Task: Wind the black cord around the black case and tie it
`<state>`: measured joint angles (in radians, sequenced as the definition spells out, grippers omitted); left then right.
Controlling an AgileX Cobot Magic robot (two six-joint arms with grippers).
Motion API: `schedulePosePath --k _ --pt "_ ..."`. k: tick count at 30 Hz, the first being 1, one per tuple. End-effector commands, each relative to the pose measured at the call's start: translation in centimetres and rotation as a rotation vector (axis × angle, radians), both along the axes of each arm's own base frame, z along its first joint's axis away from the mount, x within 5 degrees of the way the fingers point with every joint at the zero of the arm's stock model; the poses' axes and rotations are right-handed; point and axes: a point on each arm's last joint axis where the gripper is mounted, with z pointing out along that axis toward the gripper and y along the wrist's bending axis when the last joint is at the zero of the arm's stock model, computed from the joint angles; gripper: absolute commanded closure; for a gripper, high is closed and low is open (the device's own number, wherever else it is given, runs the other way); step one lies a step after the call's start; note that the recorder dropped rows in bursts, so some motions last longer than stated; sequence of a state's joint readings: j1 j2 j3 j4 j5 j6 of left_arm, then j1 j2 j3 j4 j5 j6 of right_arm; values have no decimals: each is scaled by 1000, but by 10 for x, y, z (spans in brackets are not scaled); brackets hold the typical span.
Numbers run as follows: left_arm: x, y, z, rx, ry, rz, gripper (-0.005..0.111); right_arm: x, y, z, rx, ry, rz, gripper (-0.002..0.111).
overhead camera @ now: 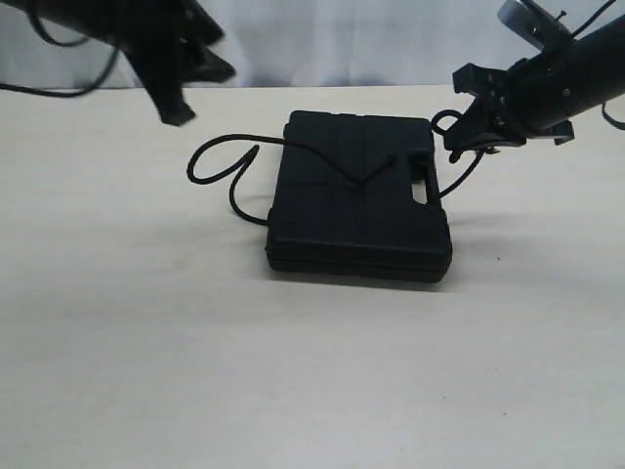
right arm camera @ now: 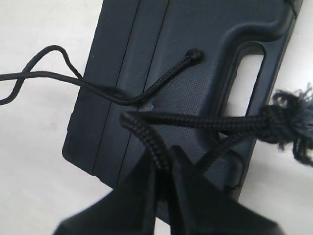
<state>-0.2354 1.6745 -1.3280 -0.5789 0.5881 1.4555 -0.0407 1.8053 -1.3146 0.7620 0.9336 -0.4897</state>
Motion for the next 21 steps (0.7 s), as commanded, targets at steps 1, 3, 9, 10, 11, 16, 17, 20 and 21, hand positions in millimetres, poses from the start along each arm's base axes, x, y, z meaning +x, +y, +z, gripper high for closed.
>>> schedulePosePath --k 1,3,9,10,11,16,17,20,21 --pt "10 -54 -31 32 85 6 68 0 -2 0 4 4 -2 104" --pt "16 -71 -39 114 166 32 68 0 -2 0 4 4 -2 104" --pt "37 -110 -60 352 208 -61 68 -1 -1 0 7 10 4 104" --pt "40 -115 -61 331 171 -63 68 -2 0 0 8 13 9 104" --pt "40 -119 -59 317 143 -71 68 -2 0 0 10 17 12 104" --pt "40 -122 -60 367 83 -180 68 -2 0 0 10 18 13 104" --pt "40 -122 -61 380 77 -198 68 -2 0 0 10 18 13 104" --pt "40 -122 -74 435 79 -263 68 -2 0 0 9 15 13 104" --pt "41 -123 -80 448 84 -278 68 -2 0 0 11 14 12 104"
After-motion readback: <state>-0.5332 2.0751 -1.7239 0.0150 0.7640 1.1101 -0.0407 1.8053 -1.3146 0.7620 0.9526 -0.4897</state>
